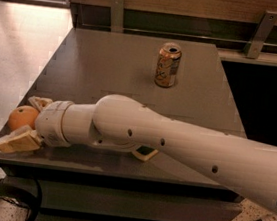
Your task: Pick orange
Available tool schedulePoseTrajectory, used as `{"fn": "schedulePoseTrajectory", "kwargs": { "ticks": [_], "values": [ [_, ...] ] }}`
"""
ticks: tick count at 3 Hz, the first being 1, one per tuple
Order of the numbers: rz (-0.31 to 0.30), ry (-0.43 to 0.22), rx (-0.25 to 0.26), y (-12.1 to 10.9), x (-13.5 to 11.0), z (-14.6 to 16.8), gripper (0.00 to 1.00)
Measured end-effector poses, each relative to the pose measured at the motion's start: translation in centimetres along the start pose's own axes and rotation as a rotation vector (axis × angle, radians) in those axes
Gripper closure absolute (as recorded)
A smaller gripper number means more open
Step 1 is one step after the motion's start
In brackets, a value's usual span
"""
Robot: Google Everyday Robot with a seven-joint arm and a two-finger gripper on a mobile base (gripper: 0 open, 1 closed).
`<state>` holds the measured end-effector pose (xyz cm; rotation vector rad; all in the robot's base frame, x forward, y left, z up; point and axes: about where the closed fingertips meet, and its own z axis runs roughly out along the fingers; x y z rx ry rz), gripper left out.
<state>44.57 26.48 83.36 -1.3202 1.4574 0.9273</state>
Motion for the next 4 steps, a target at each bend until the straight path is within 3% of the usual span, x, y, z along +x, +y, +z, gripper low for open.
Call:
{"fn": "schedulePoseTrajectory", "kwargs": {
  "ticks": [1, 2, 3, 4],
  "values": [
    [-0.003, -0.004, 0.0, -0.01, 0.07, 0.23, 0.47],
    [-0.006, -0.004, -0.003, 0.18, -0.04, 0.35, 0.78],
    [-0.008, -0.004, -0.006, 0.33, -0.13, 0.45, 1.0],
    [-0.008, -0.004, -0.006, 0.33, -0.13, 0.45, 1.0]
  ]
}}
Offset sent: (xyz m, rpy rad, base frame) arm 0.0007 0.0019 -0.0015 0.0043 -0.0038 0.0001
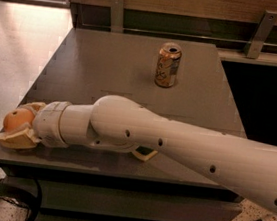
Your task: Pick orange
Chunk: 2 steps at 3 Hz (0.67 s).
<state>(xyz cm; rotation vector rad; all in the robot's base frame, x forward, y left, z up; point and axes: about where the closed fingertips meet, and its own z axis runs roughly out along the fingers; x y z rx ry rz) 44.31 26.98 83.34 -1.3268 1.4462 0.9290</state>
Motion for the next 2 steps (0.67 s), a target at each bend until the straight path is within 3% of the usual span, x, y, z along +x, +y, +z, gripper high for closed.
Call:
{"fn": "schedulePoseTrajectory", "kwargs": {
  "ticks": [2],
  "values": [
    [-0.069, -0.114, -0.022, -1.9, -4.0, -3.1, 1.0]
  ]
}}
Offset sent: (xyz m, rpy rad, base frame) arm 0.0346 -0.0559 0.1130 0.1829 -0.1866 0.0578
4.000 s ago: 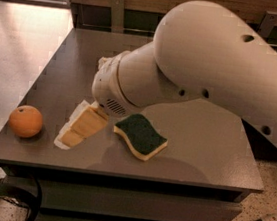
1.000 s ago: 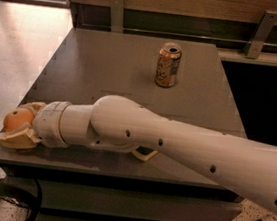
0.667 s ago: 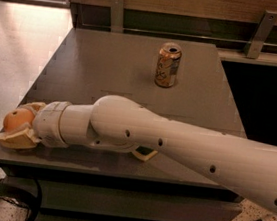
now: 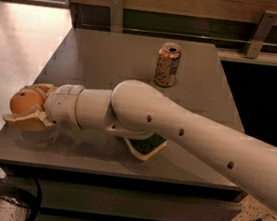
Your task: Pick orange
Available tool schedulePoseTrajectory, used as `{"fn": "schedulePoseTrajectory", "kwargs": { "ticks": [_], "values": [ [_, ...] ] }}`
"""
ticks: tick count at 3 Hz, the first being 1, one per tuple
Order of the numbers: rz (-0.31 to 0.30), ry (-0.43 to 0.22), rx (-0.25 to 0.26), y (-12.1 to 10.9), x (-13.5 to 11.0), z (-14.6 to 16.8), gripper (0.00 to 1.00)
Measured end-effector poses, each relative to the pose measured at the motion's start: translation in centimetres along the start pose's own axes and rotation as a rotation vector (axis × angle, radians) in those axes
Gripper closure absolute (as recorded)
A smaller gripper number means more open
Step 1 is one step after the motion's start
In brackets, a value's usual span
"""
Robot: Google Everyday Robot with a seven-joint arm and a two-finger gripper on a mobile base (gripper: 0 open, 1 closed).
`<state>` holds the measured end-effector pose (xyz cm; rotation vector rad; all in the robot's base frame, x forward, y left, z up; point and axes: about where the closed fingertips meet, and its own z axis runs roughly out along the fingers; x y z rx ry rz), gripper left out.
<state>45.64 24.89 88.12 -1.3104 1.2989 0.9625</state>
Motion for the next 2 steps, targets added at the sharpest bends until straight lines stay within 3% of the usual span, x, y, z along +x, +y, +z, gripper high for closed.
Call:
{"fn": "schedulePoseTrajectory", "kwargs": {
  "ticks": [2],
  "values": [
    [-0.129, -0.042, 0.027, -2.3, -6.1, -3.4, 1.0]
  ]
}}
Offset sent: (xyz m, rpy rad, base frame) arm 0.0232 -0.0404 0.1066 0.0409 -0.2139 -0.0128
